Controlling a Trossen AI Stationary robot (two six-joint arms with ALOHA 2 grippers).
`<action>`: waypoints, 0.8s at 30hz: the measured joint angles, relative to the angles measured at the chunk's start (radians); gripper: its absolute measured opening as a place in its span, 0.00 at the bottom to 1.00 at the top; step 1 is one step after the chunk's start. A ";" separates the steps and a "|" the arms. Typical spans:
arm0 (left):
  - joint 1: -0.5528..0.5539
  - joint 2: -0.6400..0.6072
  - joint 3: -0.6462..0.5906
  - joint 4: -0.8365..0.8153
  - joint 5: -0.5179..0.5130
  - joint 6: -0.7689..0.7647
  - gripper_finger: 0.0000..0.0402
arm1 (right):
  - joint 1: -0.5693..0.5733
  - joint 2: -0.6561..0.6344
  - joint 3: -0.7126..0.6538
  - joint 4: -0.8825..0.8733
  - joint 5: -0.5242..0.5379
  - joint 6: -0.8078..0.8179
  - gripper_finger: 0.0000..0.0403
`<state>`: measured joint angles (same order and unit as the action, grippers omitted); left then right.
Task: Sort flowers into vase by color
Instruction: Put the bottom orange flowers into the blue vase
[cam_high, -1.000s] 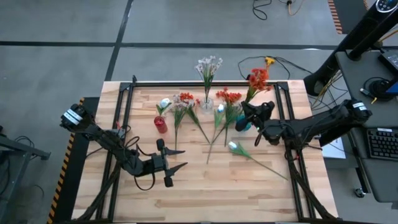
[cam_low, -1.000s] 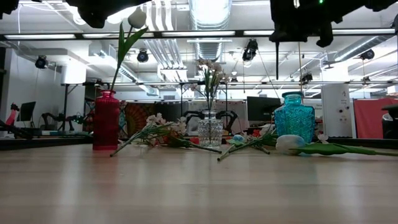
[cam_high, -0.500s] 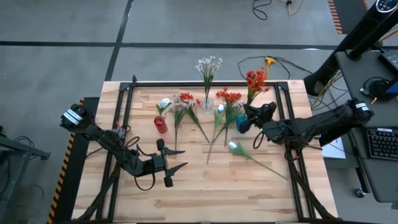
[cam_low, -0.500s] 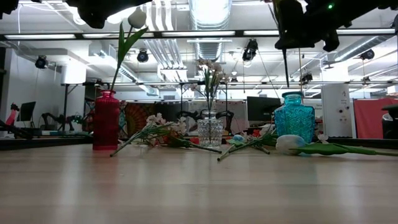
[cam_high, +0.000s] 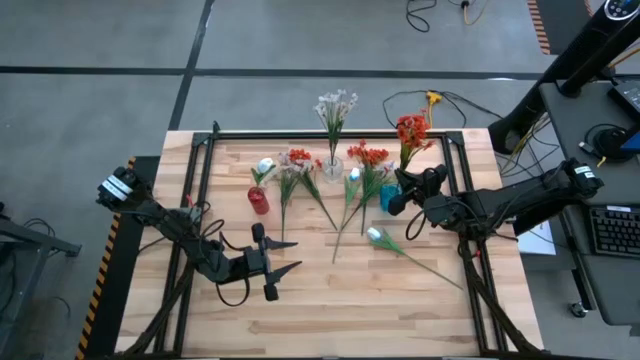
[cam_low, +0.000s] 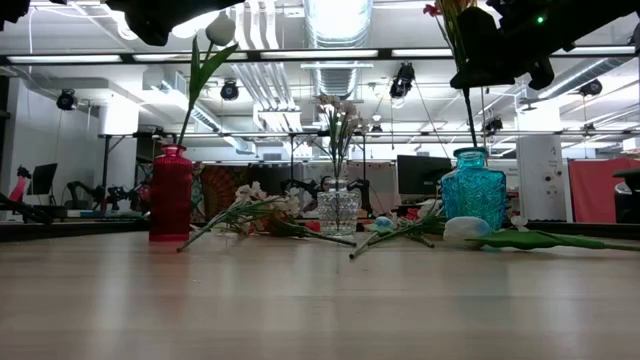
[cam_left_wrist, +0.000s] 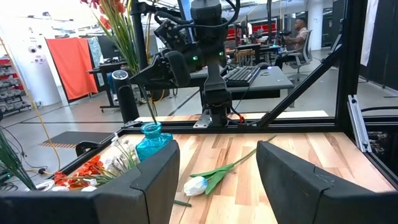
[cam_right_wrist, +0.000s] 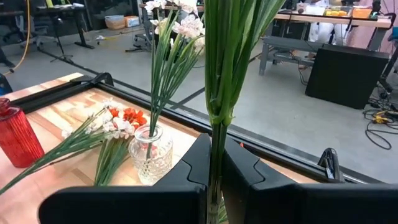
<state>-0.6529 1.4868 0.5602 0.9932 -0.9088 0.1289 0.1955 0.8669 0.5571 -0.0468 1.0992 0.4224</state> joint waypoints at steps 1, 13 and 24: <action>0.000 0.000 0.000 0.000 0.000 0.000 0.49 | 0.000 0.000 0.000 0.000 0.000 0.000 0.04; 0.000 0.000 0.000 0.000 0.001 0.000 0.49 | 0.000 0.006 0.000 0.001 0.004 -0.002 0.04; 0.000 0.000 0.000 0.000 0.002 0.000 0.49 | -0.013 0.023 -0.001 0.008 0.054 0.032 0.04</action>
<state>-0.6529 1.4868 0.5602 0.9936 -0.9070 0.1287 0.1822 0.8896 0.5560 -0.0388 1.1529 0.4542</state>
